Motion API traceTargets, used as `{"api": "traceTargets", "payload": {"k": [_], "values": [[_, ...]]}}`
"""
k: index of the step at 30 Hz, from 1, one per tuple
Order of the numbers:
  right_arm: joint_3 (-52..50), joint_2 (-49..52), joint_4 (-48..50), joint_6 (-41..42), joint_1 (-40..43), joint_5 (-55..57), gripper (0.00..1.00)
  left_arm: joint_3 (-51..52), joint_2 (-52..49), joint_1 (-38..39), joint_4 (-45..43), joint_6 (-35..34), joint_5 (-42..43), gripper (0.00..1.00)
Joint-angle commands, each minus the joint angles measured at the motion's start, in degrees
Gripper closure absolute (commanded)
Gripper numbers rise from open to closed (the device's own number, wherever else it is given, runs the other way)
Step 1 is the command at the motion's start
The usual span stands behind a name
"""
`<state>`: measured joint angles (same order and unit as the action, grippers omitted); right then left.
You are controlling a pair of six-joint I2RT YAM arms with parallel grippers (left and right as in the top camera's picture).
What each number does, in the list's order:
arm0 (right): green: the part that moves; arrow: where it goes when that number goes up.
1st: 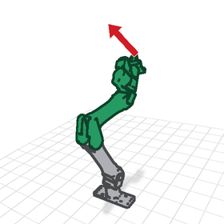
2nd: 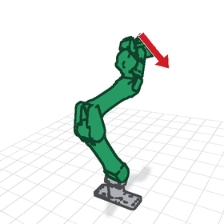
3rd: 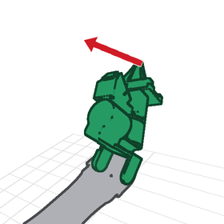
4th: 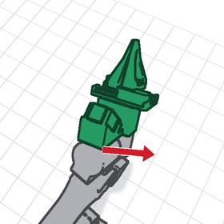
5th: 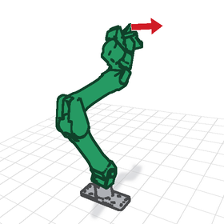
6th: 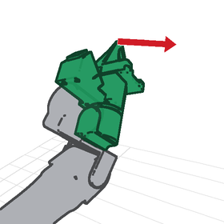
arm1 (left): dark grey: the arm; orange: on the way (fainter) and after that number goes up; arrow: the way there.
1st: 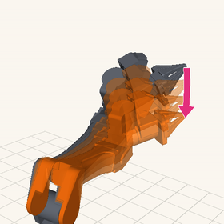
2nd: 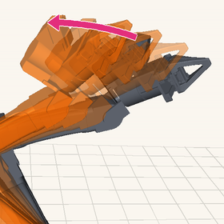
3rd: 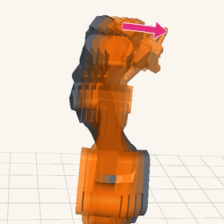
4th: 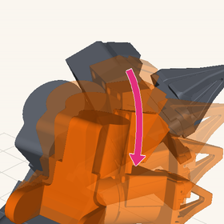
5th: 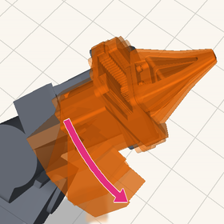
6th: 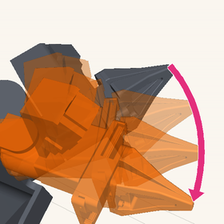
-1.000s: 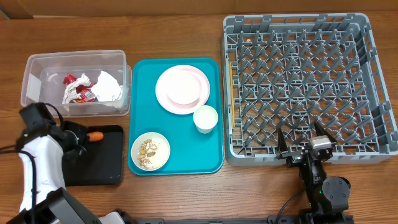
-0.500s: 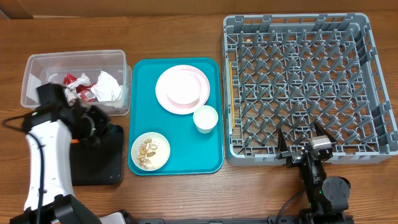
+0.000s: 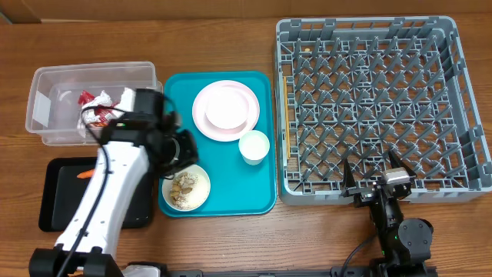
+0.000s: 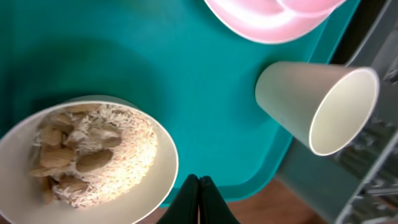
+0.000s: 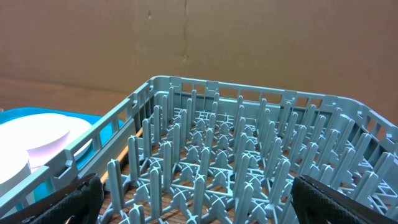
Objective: Sort waste into correct bins and load items into the dishwasher
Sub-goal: 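Move the left gripper right to the white bowl of rice and nuts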
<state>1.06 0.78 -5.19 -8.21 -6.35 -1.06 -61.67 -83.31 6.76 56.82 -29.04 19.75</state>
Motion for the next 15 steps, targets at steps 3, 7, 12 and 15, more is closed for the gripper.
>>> {"api": "traceTargets", "payload": {"k": [3, 7, 12, 15], "values": [[-0.6, -0.6, 0.4, -0.2, 0.4, 0.3, 0.0, -1.1, 0.2, 8.7, -0.2, -5.8, -11.6, 0.96], [-0.6, -0.6, 0.4, -0.2, 0.4, 0.3, 0.0, -1.1, 0.2, 13.0, -0.2, -7.5, -15.5, 0.95], [-0.6, -0.6, 0.4, -0.2, 0.4, 0.3, 0.0, -1.1, 0.2, 16.0, -0.7, -7.5, -17.7, 0.91], [-0.6, -0.6, 0.4, -0.2, 0.4, 0.3, 0.0, -1.1, 0.2, 16.6, -1.0, -7.8, -18.2, 0.89]]}}
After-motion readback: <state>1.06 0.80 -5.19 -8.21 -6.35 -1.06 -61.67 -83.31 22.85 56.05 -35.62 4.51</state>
